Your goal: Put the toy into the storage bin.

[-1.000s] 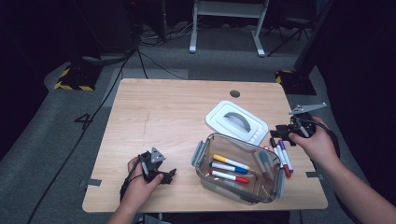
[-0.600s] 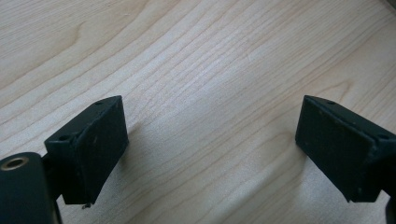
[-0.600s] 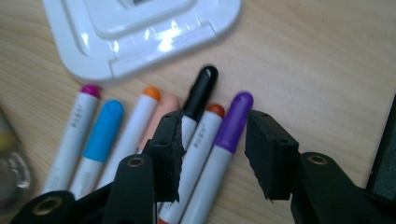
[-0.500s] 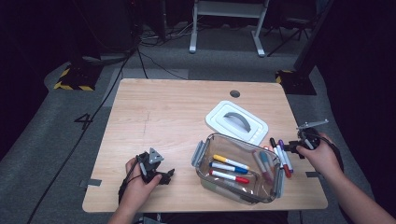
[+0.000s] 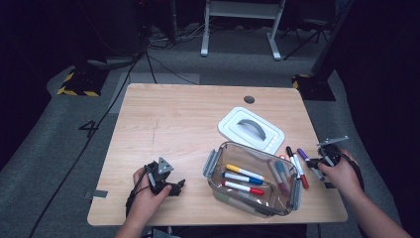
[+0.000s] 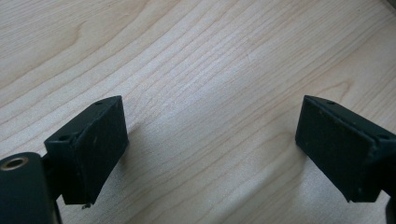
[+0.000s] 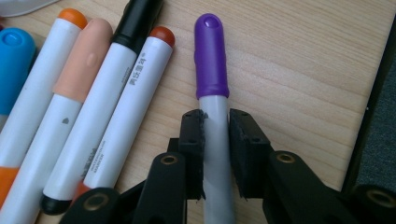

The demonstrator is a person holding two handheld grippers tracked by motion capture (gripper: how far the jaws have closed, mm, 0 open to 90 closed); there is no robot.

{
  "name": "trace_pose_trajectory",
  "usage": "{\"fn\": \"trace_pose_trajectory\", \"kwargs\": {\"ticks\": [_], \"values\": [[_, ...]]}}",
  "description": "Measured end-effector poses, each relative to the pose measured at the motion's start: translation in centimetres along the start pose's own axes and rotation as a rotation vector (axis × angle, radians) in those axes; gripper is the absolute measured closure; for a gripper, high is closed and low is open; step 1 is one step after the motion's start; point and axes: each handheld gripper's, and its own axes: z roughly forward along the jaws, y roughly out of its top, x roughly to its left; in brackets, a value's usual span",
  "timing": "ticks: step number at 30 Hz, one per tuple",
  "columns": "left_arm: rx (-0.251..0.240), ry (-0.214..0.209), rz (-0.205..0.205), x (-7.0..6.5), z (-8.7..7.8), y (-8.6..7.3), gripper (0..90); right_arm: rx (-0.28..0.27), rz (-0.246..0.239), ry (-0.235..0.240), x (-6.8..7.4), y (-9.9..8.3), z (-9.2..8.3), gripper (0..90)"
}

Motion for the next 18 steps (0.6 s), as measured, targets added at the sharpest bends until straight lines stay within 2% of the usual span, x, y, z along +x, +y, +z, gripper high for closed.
{"fn": "trace_pose_trajectory", "kwargs": {"ticks": [4, 8, 12, 13, 14, 15, 18], "values": [[-0.001, 0.000, -0.001, 0.0, 0.0, 0.0, 9.8, -0.004, 0.007, -0.003, -0.1, -0.1, -0.1, 76.9], [0.000, 0.000, 0.000, 0.0, 0.0, 0.0, 9.8, -0.018, 0.032, 0.020, -0.4, 0.1, -0.4, 77.0], [-0.001, 0.000, -0.001, 0.0, 0.0, 0.0, 9.8, -0.065, 0.061, 0.059, -0.5, 1.1, -2.2, 77.0], [-0.001, 0.000, -0.001, 0.0, 0.0, 0.0, 9.8, -0.065, 0.061, 0.059, -0.5, 1.1, -2.2, 77.0], [0.000, 0.000, 0.000, 0.0, 0.0, 0.0, 9.8, -0.084, 0.060, 0.078, -0.3, 1.6, -3.1, 77.0], [-0.001, 0.000, 0.000, 0.0, 0.0, 0.0, 9.8, -0.084, 0.060, 0.078, -0.3, 1.6, -3.1, 77.0], [-0.001, 0.000, -0.001, 0.0, 0.0, 0.0, 9.8, -0.113, 0.052, 0.111, 0.2, 2.5, -4.6, 77.0]]}}
